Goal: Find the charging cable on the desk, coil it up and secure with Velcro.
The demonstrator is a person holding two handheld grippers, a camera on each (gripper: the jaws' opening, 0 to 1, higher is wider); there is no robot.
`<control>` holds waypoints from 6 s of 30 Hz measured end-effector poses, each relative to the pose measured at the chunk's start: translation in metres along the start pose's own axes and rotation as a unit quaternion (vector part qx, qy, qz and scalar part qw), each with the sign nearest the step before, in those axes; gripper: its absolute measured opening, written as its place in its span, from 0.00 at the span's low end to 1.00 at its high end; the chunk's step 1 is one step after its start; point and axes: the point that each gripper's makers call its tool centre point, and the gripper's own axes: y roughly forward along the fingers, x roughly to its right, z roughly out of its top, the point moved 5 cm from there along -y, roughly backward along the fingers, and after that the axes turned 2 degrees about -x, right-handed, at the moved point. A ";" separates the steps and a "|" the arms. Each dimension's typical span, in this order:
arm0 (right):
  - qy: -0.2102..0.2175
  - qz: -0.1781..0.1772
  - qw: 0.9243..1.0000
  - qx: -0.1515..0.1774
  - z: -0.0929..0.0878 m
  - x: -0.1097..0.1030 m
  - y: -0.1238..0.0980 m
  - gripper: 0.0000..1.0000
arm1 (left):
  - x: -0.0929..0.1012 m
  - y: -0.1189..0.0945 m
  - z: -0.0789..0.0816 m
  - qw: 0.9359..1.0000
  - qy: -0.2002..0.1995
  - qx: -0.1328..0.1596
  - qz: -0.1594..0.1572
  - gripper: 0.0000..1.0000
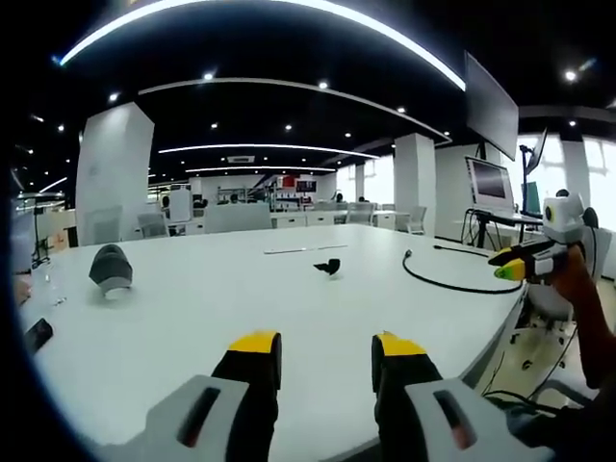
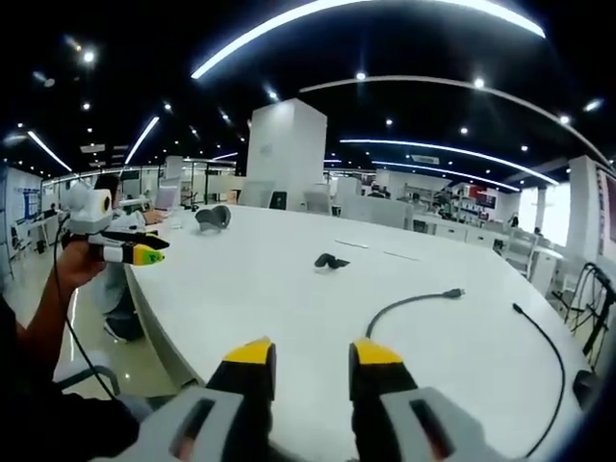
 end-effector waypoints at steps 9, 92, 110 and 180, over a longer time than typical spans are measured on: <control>0.001 0.001 1.000 -0.007 -0.005 -0.001 0.002 0.32 | -0.002 0.001 0.001 1.000 0.005 0.000 0.002 0.38; 0.009 -0.049 0.999 -0.005 -0.009 0.070 -0.031 0.32 | 0.047 0.048 0.025 0.999 -0.016 0.013 -0.040 0.36; 0.026 -0.094 0.995 -0.025 -0.031 0.138 -0.064 0.32 | 0.095 0.112 0.042 0.996 -0.011 0.029 -0.079 0.35; 0.099 -0.197 0.973 -0.068 -0.074 0.297 -0.058 0.21 | 0.189 0.275 0.033 0.989 0.013 -0.060 -0.133 0.32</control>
